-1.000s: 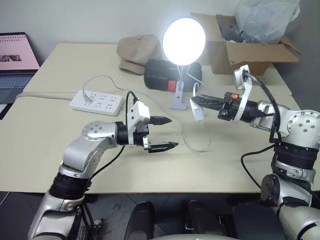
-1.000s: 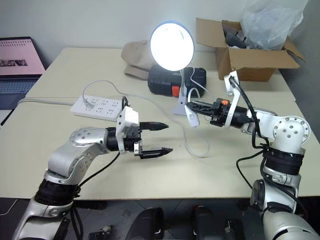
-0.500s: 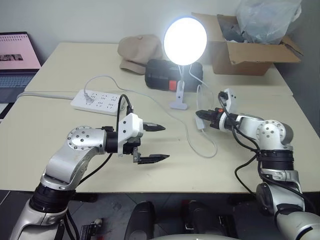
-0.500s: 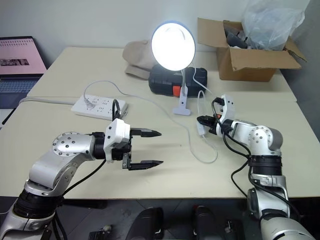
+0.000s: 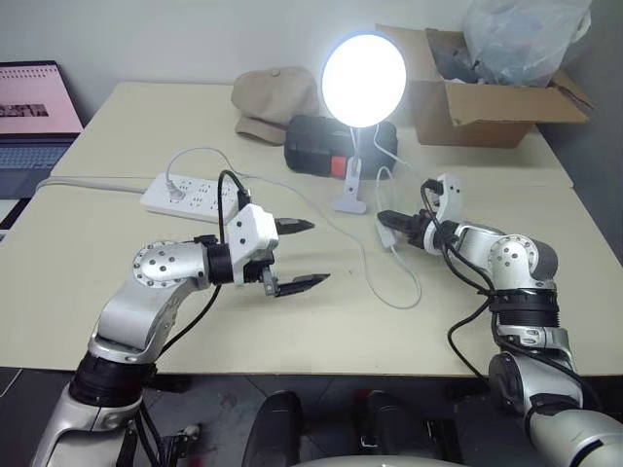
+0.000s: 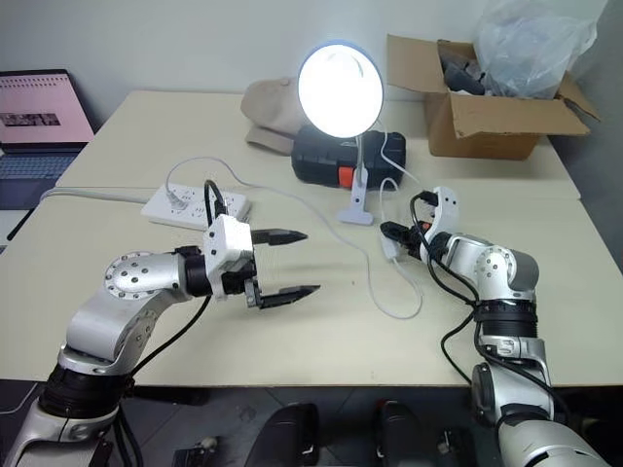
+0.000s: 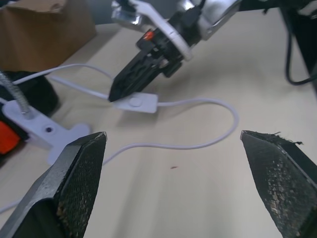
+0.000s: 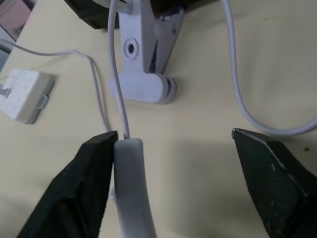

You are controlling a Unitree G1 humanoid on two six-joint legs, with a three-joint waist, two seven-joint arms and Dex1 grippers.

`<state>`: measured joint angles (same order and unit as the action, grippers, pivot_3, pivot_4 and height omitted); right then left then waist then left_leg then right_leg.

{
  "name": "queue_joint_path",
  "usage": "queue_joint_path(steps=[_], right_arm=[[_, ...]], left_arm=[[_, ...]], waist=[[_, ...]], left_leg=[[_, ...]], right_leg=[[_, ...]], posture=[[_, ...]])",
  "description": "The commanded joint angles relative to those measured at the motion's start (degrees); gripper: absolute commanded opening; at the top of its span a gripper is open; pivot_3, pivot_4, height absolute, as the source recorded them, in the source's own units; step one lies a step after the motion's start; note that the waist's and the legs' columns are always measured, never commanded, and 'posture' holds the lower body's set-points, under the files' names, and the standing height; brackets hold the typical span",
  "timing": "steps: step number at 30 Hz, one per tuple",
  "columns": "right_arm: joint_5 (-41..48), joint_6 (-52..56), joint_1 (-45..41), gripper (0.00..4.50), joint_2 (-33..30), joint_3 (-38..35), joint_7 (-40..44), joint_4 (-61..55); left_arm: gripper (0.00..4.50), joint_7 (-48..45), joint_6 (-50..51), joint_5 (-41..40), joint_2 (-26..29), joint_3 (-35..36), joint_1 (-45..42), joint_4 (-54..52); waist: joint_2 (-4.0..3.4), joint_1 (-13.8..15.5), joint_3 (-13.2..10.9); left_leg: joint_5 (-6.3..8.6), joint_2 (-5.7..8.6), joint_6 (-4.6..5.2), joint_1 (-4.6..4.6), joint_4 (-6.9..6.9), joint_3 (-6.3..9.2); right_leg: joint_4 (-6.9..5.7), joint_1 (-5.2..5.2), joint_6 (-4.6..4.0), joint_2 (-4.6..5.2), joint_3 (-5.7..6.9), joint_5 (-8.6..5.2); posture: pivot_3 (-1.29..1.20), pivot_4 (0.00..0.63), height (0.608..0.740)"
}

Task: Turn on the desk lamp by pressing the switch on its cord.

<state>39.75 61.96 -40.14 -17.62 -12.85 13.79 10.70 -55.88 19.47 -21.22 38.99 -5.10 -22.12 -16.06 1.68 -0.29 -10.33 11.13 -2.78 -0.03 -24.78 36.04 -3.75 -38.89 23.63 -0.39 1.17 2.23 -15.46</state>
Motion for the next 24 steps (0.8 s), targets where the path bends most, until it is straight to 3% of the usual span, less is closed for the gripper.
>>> queue_joint_path(steps=[1, 8, 13, 18, 24], right_arm=[[4.32, 3.81, -0.63, 4.49, -3.97, -2.91, 4.16, -6.7], [2.19, -3.62, 5.45, 4.49, -20.69, 4.91, 24.28, -21.39], [-2.12, -13.36, 10.73, 4.49, -33.48, 8.57, 39.12, -28.66], [-6.39, -21.84, 14.25, 4.49, -40.7, 8.76, 46.8, -29.04], [-7.72, -24.93, 14.43, 4.49, -41.52, 8.68, 49.33, -28.34]], left_arm=[[4.5, -0.14, 0.47, -0.25, 0.9, 1.3, -0.48, -1.53], [4.5, 1.8, 1.6, -0.37, 1.71, 4.21, -1.48, -1.04], [4.5, -2.2, 2.57, -1.66, 5.94, 5.52, 0.96, -1.81], [4.5, -6.28, 8.05, -6.41, 9.92, 7.29, 1.98, -2.9], [4.5, -7.32, 12.72, -11.53, 10.1, 8.47, 1.77, -4.05]], waist=[[0.0, 0.01, 0.0], [-0.03, 0.22, -0.02], [-0.08, 0.0, -0.06], [-0.04, 0.11, -0.08], [-0.04, 0.14, -0.08]], left_leg=[[0.0, 0.0, 0.0, -0.01, -0.01, -0.01], [0.0, 0.0, 0.01, -0.02, -0.01, 0.01], [0.01, -0.04, 0.0, 0.03, 0.0, 0.01], [0.01, -0.02, 0.0, 0.0, -0.01, 0.03], [0.01, -0.01, -0.01, 0.02, 0.02, 0.05]], right_leg=[[0.01, 0.02, 0.0, 0.0, 0.0, 0.0], [0.05, 0.02, 0.01, 0.01, 0.03, -0.01], [0.04, 0.0, 0.01, -0.03, 0.03, -0.01], [0.06, 0.05, -0.03, 0.0, 0.05, -0.04], [0.05, 0.01, -0.03, 0.03, 0.07, -0.04]], posture=[[0.0, 0.15, 0.74], [0.0, 0.15, 0.74], [0.0, 0.15, 0.74], [0.0, 0.15, 0.74], [0.0, 0.15, 0.74]])
